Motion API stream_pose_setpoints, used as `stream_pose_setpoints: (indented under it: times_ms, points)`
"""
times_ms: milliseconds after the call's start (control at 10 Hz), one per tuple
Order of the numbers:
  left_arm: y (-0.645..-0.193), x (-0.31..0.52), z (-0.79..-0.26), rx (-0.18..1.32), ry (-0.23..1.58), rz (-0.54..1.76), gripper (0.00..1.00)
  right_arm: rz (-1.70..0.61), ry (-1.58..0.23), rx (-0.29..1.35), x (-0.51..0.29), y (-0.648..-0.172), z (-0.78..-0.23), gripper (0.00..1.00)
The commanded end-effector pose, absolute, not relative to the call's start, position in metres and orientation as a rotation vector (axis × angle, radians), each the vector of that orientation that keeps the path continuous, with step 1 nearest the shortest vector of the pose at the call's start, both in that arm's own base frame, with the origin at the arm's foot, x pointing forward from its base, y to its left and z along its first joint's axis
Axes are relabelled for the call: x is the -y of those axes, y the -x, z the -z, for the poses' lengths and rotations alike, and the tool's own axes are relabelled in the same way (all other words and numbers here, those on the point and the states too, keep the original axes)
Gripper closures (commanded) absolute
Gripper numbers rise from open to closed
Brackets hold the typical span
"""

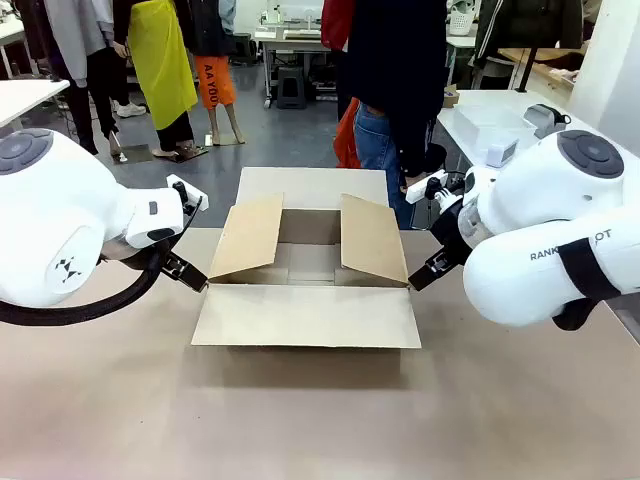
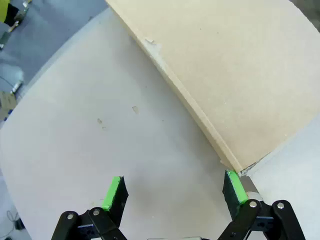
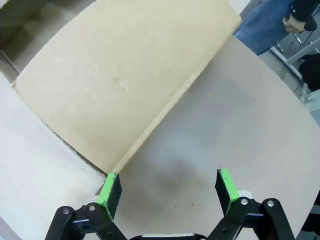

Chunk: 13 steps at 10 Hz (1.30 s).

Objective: Pack the gift set into the box.
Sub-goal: Place both hands on the side flaps of the Package Box and spread them outward.

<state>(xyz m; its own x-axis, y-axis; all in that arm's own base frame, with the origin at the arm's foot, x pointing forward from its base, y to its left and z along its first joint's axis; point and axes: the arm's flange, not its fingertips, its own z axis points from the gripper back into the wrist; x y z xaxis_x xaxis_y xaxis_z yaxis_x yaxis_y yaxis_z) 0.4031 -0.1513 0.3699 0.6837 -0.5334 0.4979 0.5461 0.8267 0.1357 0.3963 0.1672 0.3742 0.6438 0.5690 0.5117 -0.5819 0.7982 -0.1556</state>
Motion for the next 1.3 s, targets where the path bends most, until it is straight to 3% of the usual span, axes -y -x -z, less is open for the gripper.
stream_pose_setpoints:
  times_ms: [0,1200]
  points:
    - [-0.4031,0.1513,-0.37,0.551,0.024,0.605,0.0,-0.655,-0.024,0.574,-0.1672,-0.3963,-0.3742,0.0]
    - [-0.4031,0.1513,-0.37,0.551,0.024,0.605,0.0,-0.655,-0.024,0.574,-0.1672,-0.3963,-0.3742,0.0]
